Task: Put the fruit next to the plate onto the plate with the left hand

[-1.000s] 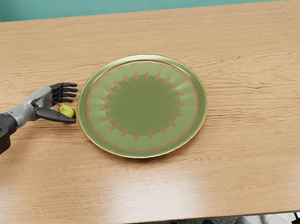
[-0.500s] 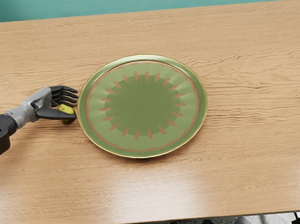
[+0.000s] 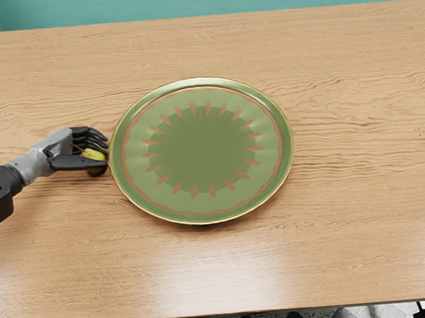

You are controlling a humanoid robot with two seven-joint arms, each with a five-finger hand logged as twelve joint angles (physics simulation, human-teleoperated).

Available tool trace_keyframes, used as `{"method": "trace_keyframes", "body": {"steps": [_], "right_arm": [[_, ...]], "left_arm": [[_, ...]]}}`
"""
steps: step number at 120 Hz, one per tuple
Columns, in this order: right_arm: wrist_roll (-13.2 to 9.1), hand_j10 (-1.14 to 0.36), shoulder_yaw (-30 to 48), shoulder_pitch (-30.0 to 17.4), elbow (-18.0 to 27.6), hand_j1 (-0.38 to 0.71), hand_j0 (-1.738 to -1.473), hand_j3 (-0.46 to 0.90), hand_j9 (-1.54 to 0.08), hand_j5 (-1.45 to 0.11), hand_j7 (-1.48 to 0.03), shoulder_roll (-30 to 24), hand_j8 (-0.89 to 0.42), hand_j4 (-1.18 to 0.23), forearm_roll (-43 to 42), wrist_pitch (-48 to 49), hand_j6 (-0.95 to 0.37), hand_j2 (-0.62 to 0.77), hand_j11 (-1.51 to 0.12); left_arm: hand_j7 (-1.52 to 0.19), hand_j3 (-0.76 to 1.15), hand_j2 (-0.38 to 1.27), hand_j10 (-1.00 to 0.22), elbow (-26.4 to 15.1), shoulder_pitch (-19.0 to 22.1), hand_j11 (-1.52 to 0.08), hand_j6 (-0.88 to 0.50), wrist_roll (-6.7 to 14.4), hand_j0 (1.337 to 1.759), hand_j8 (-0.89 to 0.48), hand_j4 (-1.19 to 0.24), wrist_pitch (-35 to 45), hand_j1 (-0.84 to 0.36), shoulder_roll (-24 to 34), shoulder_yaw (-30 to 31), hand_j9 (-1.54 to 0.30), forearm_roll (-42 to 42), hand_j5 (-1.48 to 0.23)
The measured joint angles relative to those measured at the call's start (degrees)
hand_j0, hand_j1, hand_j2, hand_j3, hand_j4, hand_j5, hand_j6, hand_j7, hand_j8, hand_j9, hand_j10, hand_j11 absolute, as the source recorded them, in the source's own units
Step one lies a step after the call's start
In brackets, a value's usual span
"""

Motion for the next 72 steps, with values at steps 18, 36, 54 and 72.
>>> {"method": "trace_keyframes", "body": {"steps": [18, 36, 54, 72], "right_arm": [[0.0, 0.0, 0.0, 0.0, 0.02, -0.35, -1.658, 0.0, 0.0, 0.0, 0.0, 0.0, 0.0, 0.0, -0.01, 0.0, 0.0, 0.0, 0.0], [0.0, 0.0, 0.0, 0.0, 0.01, -0.35, -1.658, 0.0, 0.0, 0.0, 0.0, 0.0, 0.0, 0.0, -0.02, 0.0, 0.0, 0.0, 0.0], [0.0, 0.0, 0.0, 0.02, 0.01, -0.35, -1.658, 0.0, 0.0, 0.0, 0.0, 0.0, 0.0, 0.0, -0.01, 0.0, 0.0, 0.0, 0.0], [0.0, 0.0, 0.0, 0.02, 0.0, -0.35, -1.658, 0.0, 0.0, 0.0, 0.0, 0.0, 0.0, 0.0, -0.02, 0.0, 0.0, 0.0, 0.0]], "left_arm": [[-0.86, 0.0, 0.15, -0.5, -0.02, 0.0, -0.81, -0.6, 0.0, 1.657, -0.56, -0.61, -0.04, -0.36, 0.08, 0.08, -0.85, 0.11, -0.86], [-0.88, 0.0, 0.15, -0.51, -0.15, -0.24, -0.83, -0.62, -0.05, 1.657, -0.55, -0.62, 0.07, -0.4, 0.09, 0.27, -0.87, 0.49, -0.88], [-0.93, 0.0, 0.17, -0.51, -0.39, -0.6, -0.87, -0.64, -0.07, 1.656, -0.54, -0.64, 0.09, -0.4, 0.21, 0.58, -0.91, 0.98, -0.93], [-0.96, 0.0, 0.18, -0.5, -0.75, -1.26, -0.89, -0.65, -0.15, 1.656, -0.53, -0.65, -0.33, -0.41, 0.56, 0.64, -0.92, 1.1, -0.95]]}}
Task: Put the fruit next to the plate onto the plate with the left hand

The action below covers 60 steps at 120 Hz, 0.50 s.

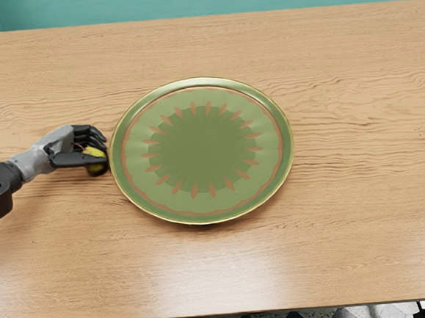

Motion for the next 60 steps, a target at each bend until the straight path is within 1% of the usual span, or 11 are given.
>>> {"method": "trace_keyframes", "body": {"steps": [5, 14, 21, 25, 30, 60], "right_arm": [[0.0, 0.0, 0.0, 0.0, 0.0, -0.35, -1.658, 0.0, 0.0, 0.0, 0.0, 0.0, 0.0, 0.0, 0.01, 0.0, 0.0, 0.0, 0.0], [0.0, 0.0, 0.0, -0.01, -0.01, -0.35, -1.658, 0.0, 0.0, 0.0, 0.0, 0.0, 0.0, 0.0, 0.02, 0.0, 0.0, 0.0, 0.0], [0.0, 0.0, 0.0, -0.01, -0.01, -0.35, -1.658, 0.0, 0.0, 0.0, 0.0, 0.0, 0.0, 0.0, 0.01, 0.0, 0.0, 0.0, 0.0], [0.0, 0.0, 0.0, 0.01, 0.0, -0.35, -1.658, 0.0, 0.0, 0.0, 0.0, 0.0, 0.0, 0.0, 0.0, 0.0, 0.0, 0.0, 0.0], [0.0, 0.0, 0.0, 0.0, 0.0, -0.35, -1.658, 0.0, 0.0, 0.0, 0.0, 0.0, 0.0, 0.0, 0.0, 0.0, 0.0, 0.0, 0.0], [0.0, 0.0, 0.0, -0.01, 0.0, -0.35, -1.658, 0.0, 0.0, 0.0, 0.0, 0.0, 0.0, 0.0, -0.02, 0.0, 0.0, 0.0, 0.0]], "left_arm": [[-0.96, 0.0, 0.19, -0.5, -0.13, -0.28, -0.9, -0.65, -0.04, 1.656, -0.54, -0.65, -0.57, -0.41, 0.7, -0.01, -0.93, 0.04, -0.96], [-0.94, 0.0, 0.2, -0.53, -0.51, -0.37, -0.91, -0.67, -0.12, 1.655, -0.58, -0.67, -1.12, -0.39, 1.82, -0.02, -0.92, -0.01, -0.94], [-0.93, 0.0, 0.2, -0.53, -0.96, -0.59, -0.91, -0.68, -0.18, 1.655, -0.58, -0.68, -1.35, -0.4, 2.07, -0.01, -0.91, -0.04, -0.93], [-0.93, 0.0, 0.21, -0.51, -1.3, -0.74, -0.91, -0.68, -0.21, 1.655, -0.58, -0.68, -1.5, -0.39, 2.51, -0.02, -0.92, -0.03, -0.93], [-0.93, 0.0, 0.21, -0.53, -1.8, -0.99, -0.91, -0.68, -0.24, 1.655, -0.58, -0.68, -1.57, -0.4, 3.19, -0.01, -0.92, -0.04, -0.93], [-0.92, 0.0, 0.21, -0.52, -4.44, -2.24, -0.92, -0.69, -0.28, 1.654, -0.57, -0.69, -1.75, -0.41, 5.2, -0.08, -0.92, -0.1, -0.92]]}}
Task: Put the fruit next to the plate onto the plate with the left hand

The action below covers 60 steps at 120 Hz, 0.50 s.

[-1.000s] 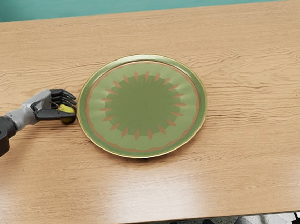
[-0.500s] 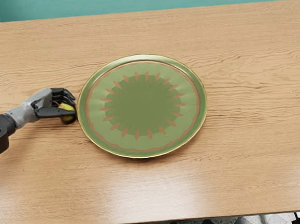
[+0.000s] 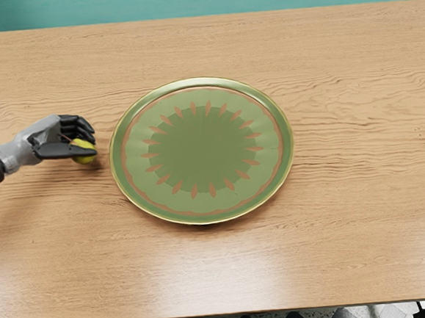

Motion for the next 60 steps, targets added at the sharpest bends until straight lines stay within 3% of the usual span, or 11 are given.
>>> {"method": "trace_keyframes", "body": {"steps": [60], "right_arm": [[0.0, 0.0, 0.0, 0.0, 0.01, -0.35, -1.658, 0.0, 0.0, 0.0, 0.0, 0.0, 0.0, 0.0, 0.01, 0.0, 0.0, 0.0, 0.0]], "left_arm": [[-0.91, 0.0, 0.2, -0.53, -1.49, -2.69, -0.92, -0.7, 0.01, 1.655, -0.58, -0.7, -1.05, -0.39, -0.06, -0.03, -0.92, -1.71, -0.91]]}}
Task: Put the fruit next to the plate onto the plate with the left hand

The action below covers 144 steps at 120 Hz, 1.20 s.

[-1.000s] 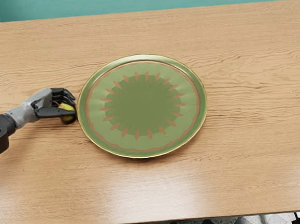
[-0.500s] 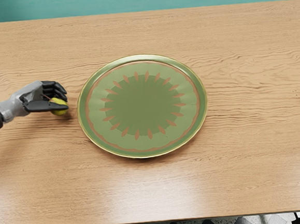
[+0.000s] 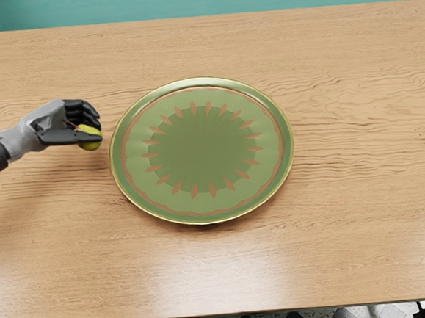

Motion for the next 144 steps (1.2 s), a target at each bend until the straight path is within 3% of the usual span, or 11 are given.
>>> {"method": "trace_keyframes", "body": {"steps": [89, 144], "right_arm": [[0.0, 0.0, 0.0, 0.0, -0.01, -0.35, -1.658, 0.0, 0.0, 0.0, 0.0, 0.0, 0.0, 0.0, 0.01, 0.0, 0.0, 0.0, 0.0], [0.0, 0.0, 0.0, 0.01, -0.01, -0.35, -1.658, 0.0, 0.0, 0.0, 0.0, 0.0, 0.0, 0.0, -0.01, 0.0, 0.0, 0.0, 0.0]], "left_arm": [[-0.91, 0.0, 0.21, -0.52, -2.66, -2.94, -0.92, -0.7, 0.27, 1.654, -0.57, -0.7, -3.54, -0.4, -1.48, -0.15, -0.92, -1.46, -0.91], [-0.91, 0.0, 0.23, -0.52, -2.81, -3.3, -0.92, -0.7, 0.54, 1.655, -0.57, -0.7, -4.58, -0.42, -5.9, -0.18, -0.92, -2.43, -0.91]]}}
